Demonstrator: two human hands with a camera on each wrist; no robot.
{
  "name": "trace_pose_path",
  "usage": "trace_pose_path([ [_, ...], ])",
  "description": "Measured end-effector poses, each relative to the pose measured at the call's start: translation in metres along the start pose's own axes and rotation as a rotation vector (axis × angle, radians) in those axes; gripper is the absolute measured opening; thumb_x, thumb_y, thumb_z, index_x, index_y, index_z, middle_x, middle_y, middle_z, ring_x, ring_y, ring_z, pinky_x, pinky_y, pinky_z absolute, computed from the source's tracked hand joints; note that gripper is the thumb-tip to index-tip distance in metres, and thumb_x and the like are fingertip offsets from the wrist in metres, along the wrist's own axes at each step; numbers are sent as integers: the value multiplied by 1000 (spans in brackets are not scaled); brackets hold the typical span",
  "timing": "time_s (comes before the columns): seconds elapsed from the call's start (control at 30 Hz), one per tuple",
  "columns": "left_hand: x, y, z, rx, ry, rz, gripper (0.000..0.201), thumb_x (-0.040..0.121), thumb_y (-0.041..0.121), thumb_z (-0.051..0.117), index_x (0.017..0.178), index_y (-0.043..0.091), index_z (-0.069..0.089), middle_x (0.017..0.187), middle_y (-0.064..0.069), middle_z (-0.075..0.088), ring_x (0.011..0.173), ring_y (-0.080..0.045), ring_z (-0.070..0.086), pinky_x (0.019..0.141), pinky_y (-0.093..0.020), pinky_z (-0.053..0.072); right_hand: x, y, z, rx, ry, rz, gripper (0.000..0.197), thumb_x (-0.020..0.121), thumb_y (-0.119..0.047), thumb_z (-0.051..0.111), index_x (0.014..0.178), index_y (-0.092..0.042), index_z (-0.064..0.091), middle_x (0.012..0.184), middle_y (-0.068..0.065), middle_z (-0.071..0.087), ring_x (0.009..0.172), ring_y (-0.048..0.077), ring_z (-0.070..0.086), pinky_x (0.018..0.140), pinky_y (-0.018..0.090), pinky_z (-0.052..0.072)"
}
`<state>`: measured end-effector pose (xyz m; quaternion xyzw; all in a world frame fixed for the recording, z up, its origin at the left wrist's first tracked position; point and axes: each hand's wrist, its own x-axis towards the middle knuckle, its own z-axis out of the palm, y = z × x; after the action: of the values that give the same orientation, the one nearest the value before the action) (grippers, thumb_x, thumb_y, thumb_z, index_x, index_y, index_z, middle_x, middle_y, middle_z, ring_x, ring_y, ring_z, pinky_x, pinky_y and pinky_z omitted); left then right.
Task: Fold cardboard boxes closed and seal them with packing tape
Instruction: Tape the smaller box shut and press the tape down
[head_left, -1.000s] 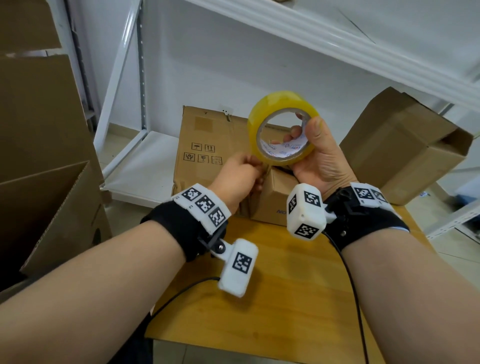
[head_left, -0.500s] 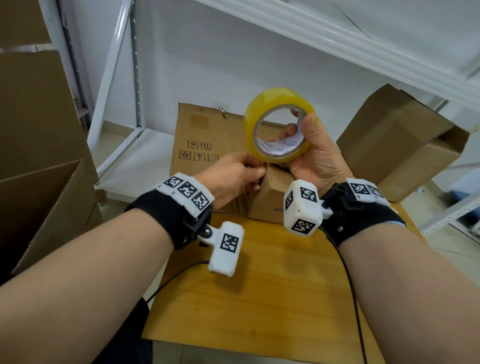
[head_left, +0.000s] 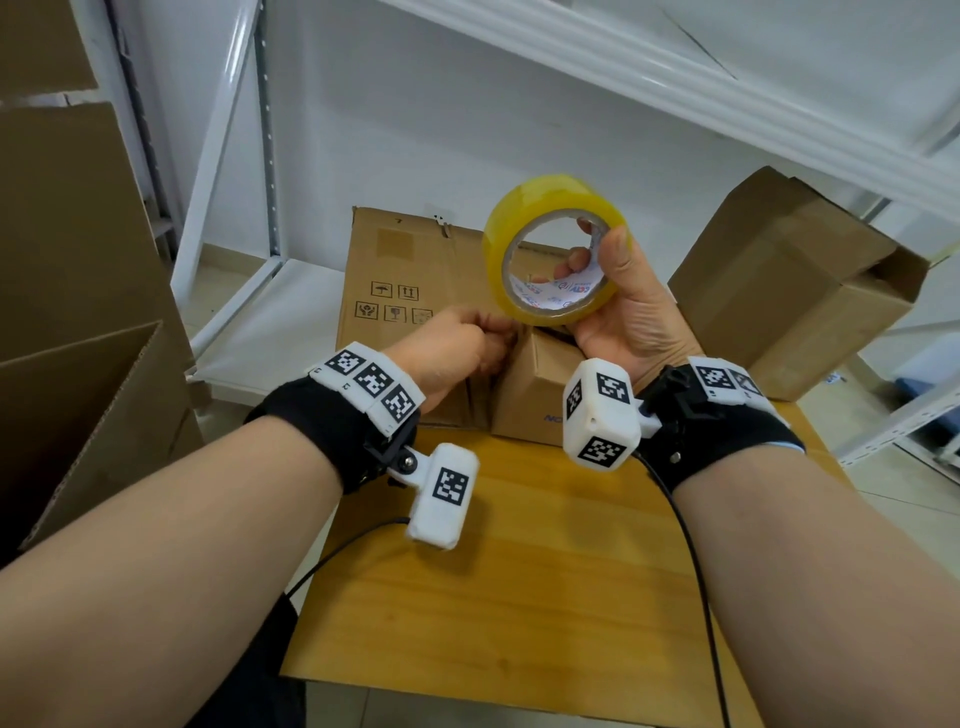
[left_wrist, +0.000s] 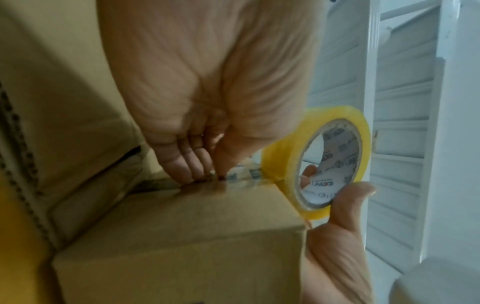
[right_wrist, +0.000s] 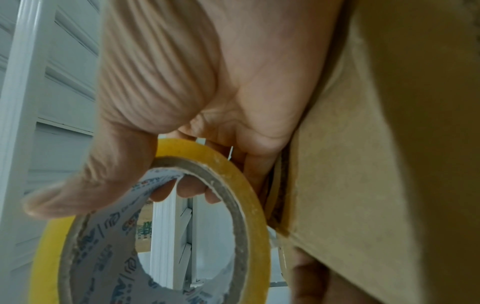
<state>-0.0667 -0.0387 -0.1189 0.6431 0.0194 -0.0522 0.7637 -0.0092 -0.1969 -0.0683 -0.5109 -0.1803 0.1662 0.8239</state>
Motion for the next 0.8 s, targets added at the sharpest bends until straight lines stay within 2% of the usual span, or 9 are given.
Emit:
trace_pose_path([
  [0.07,0,6,-4,-88,-39,72,55,71,-8,60,125,4,53,121,-17,63,114,-31,59,95,-37,50,0,0,-1,9,-10,1,85,47,-43,98,116,-16,55,80,3,55,76,18,60,88,49,54],
  [0.13,-1,11,-5,-110,-112,125,81,64,2,67,140,12,41,134,-11,56,123,-23,54,96,-30,48,0,1,-1,13,-21,-1,86,48,-43,97,117,-16,54,79,2,55,77,18,59,94,54,47],
  [0.23,-1,13,2,-67,-201,165,98,64,9,76,149,22,29,143,1,47,131,-13,46,99,-24,45,0,2,0,34,-35,-2,81,53,-42,96,116,-15,53,80,2,54,81,19,57,96,57,42],
  [0.33,3,7,11,-116,-217,191,91,64,-1,76,144,16,35,139,-7,53,127,-20,53,104,-33,47,-1,1,2,39,-57,8,79,53,-41,96,116,-13,55,80,3,53,87,26,63,96,58,46],
  [0.43,7,5,15,-144,-179,198,85,63,-6,72,139,13,40,125,-6,63,117,-21,60,101,-36,49,-2,-1,6,32,-84,7,81,55,-39,96,118,-10,54,82,7,50,103,41,62,99,67,46],
  [0.53,11,1,17,-151,-155,210,83,64,-8,71,138,13,41,127,-9,64,120,-26,60,103,-40,48,-3,-1,8,12,-91,-18,81,57,-37,94,119,-10,49,81,6,55,105,44,61,98,72,43],
  [0.6,13,-1,16,-146,-142,208,82,65,-6,71,139,14,41,129,-10,63,121,-28,59,104,-42,47,-4,-2,7,9,-88,-33,73,58,-36,93,112,-11,52,80,5,57,97,41,66,91,67,50],
  [0.7,14,-4,16,-116,-133,207,81,65,-1,72,137,19,42,125,-6,64,120,-24,58,103,-37,47,-6,-5,4,1,-58,-51,63,53,-37,93,100,-15,56,73,1,60,75,22,70,73,48,58],
  [0.8,14,-5,14,-64,-124,217,78,64,7,73,134,24,43,123,1,64,119,-16,57,100,-32,46,-5,-5,0,-19,-26,-78,59,51,-39,95,95,-19,61,74,0,58,71,19,64,86,60,54],
])
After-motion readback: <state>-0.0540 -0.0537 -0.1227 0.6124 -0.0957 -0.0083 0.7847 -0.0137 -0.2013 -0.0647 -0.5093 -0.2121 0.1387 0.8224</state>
